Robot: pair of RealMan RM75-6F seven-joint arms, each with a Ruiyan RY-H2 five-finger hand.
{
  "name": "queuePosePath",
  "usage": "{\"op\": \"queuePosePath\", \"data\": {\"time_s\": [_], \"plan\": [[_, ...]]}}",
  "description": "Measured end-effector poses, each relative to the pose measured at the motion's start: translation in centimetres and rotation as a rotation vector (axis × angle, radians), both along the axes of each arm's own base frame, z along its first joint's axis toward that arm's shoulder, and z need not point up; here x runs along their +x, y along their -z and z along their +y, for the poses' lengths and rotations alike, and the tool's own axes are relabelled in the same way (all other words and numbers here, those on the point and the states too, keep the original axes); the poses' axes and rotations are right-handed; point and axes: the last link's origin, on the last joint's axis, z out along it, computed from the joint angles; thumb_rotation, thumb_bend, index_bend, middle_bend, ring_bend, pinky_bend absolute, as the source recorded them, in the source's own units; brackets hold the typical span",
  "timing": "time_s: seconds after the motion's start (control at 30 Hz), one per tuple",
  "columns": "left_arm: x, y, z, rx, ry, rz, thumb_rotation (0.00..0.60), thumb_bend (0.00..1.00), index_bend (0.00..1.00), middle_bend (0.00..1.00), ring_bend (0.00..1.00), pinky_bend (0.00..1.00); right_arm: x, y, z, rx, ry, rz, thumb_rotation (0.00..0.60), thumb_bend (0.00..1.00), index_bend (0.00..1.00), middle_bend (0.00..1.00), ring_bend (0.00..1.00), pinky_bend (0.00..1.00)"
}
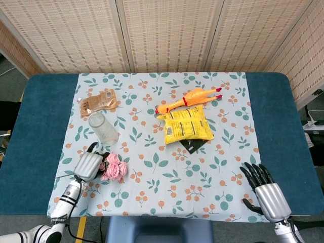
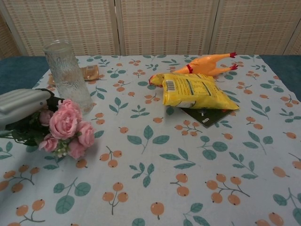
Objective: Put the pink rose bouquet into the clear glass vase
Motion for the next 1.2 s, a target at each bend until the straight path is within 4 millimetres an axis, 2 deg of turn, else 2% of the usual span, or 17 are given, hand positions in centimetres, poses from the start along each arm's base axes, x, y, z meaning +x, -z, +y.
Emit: {"op": "queuePosePath", "data": {"time_s": [0.13, 0.43, 0.73, 0.87, 0.97, 1.07, 1.2], "plan": [[-0.1, -1.7, 0.3, 0.076, 0.001, -0.167, 0.6, 0.65, 0.81, 0.9, 0.62, 0.17, 0.0, 0.0, 0.0, 0.0, 0.0, 0.001, 0.6, 0.15, 0.0, 0.0, 0.0, 0.0], [0.3, -7.7, 1.2, 0.244, 0.075, -0.605, 0.6, 0.65, 0.81, 0.9, 0.62, 0.17, 0.0, 0.4, 0.0, 0.008, 0.006, 0.01, 0.6, 0.15, 0.0, 0.0, 0.0, 0.0], [1.6, -12.8, 2.7, 0.238, 0.037, -1.258, 0.6, 0.66, 0.81, 0.9, 0.62, 0.17, -0.1, 0.6, -0.1, 0.014, 0.011, 0.015, 0.6, 0.15, 0.0, 0.0, 0.0, 0.0], [2.7, -15.7, 4.4, 0.205, -0.006, -1.586, 0.6, 0.66, 0.81, 0.9, 0.62, 0.16, -0.1, 0.7, -0.2, 0.02, 0.011, 0.018, 0.6, 0.15, 0.0, 0.0, 0.0, 0.0], [3.6, -17.2, 5.8, 0.166, -0.055, -1.746, 0.6, 0.65, 0.81, 0.9, 0.62, 0.16, -0.1, 0.8, -0.2, 0.027, 0.013, 0.02, 0.6, 0.15, 0.0, 0.0, 0.0, 0.0], [5.0, -18.3, 7.2, 0.124, -0.074, -1.849, 0.6, 0.66, 0.81, 0.9, 0.62, 0.16, -0.1, 0.8, -0.2, 0.026, 0.018, 0.019, 0.6, 0.15, 0.0, 0.0, 0.0, 0.0], [7.3, -19.4, 9.4, 0.095, -0.041, -1.887, 0.6, 0.66, 0.81, 0.9, 0.61, 0.16, -0.2, 0.7, -0.3, 0.028, 0.021, 0.018, 0.6, 0.15, 0.0, 0.0, 0.0, 0.0]]}}
